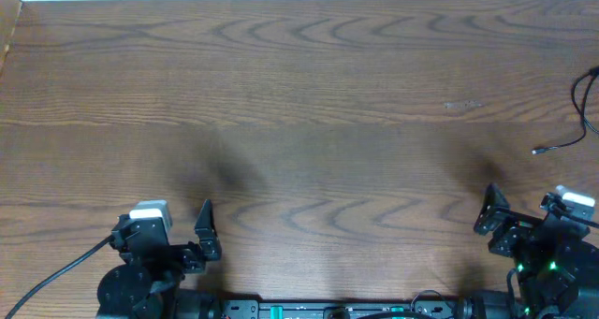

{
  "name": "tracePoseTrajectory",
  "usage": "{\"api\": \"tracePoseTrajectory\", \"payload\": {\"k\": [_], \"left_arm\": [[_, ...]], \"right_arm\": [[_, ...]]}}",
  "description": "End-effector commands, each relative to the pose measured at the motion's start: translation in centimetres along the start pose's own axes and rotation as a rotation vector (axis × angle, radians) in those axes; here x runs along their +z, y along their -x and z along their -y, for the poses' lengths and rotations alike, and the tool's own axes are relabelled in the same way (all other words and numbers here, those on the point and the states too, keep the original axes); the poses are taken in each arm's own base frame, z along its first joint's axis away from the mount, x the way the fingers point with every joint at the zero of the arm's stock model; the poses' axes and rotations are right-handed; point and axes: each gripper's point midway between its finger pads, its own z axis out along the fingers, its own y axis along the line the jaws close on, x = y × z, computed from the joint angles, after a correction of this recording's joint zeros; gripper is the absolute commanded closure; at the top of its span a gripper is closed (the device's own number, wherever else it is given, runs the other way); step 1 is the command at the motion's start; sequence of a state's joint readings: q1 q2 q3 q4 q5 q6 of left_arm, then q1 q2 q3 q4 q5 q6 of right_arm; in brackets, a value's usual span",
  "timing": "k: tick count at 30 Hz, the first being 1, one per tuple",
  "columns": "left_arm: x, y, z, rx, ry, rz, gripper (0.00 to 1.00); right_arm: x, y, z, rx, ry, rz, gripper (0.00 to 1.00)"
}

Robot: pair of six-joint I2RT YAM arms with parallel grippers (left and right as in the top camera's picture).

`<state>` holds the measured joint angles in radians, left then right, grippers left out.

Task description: Untangle cables

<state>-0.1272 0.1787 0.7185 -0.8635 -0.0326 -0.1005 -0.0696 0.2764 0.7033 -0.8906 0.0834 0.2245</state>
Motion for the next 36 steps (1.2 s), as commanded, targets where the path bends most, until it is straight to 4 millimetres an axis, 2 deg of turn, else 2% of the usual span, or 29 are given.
{"api": "tracePoseTrajectory", "payload": {"k": [1,8,12,23,27,32,36], "left_arm": [[-0.4,-0.5,-0.1,0.016,0.003,-0.019,0.0],[-0.6,-3.8,-0.7,0.028,0.025,-0.153,0.0],[-1.0,-5.5,-1.0,0.034,0.036,-0.224,0.0],[-1.0,-5.5,-1.0,0.034,0.036,-0.223,0.0],[-1.5,-5.2,-1.0,0.029,0.028,-0.172,0.0],[-3.1,-4.2,-1.3,0.019,0.025,-0.047,0.0],[-2.8,-3.0,-1.7,0.009,0.057,0.005,0.0]], "right_arm": [[0.1,-1.2,0.5,0.007,-0.024,-0.043,0.01],[-0.5,-5.5,1.5,-0.009,-0.065,-0.222,0.01],[-0.6,-5.7,1.6,-0.006,-0.068,-0.23,0.01],[-0.6,-5.8,1.6,-0.006,-0.068,-0.23,0.01],[-0.6,-5.8,1.6,-0.006,-0.068,-0.23,0.01],[-0.6,-5.8,1.6,-0.006,-0.068,-0.23,0.01],[-0.6,-5.8,1.6,-0.006,-0.068,-0.23,0.01]]}}
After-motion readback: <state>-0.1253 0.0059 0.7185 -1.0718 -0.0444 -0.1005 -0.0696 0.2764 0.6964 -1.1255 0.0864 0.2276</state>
